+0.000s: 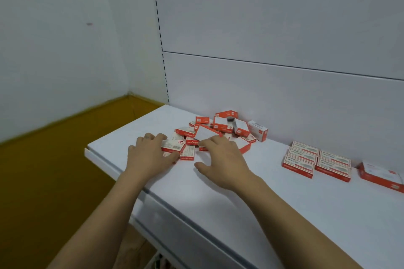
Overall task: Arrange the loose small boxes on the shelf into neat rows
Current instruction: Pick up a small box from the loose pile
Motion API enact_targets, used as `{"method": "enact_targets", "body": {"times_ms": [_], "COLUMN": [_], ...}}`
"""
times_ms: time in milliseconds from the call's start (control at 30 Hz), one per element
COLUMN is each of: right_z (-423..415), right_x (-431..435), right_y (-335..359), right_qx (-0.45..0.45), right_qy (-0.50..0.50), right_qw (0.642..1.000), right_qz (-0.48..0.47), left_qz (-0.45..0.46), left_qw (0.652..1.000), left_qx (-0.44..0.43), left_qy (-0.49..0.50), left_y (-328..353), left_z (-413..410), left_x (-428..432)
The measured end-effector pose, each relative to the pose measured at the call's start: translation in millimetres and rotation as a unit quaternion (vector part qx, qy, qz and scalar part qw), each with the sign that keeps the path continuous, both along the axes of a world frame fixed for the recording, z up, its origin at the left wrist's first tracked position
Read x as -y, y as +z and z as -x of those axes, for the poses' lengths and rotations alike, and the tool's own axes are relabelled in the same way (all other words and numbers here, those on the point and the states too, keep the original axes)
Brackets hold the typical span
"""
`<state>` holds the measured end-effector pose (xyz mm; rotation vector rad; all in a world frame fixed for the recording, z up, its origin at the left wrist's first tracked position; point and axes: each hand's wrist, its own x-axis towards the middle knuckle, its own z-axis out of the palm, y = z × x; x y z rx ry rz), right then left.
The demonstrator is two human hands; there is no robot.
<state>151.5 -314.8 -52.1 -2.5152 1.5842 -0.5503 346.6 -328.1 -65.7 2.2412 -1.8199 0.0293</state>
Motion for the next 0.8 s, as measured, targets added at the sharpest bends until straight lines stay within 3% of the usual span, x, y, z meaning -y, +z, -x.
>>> {"method": "enact_targets", "body": {"times_ms": [500, 800], "right_z": [6, 43], "right_x": [3, 3], "right_y": [-13, 22], "right_qx": [0.028, 0.051], "right_qy": [-0.012, -0.029], "right_qw": [0.999, 0.997], "right_qz": [-0.009, 0.04], "left_qz": [0.094, 0.196], "left_qw": [0.988, 0.972], "left_qx": [-0.107, -0.128], "left_qy": [0.068, -0.025], "left_y": [-17, 11], "left_z": [27, 48], "left_x": [7, -15]}}
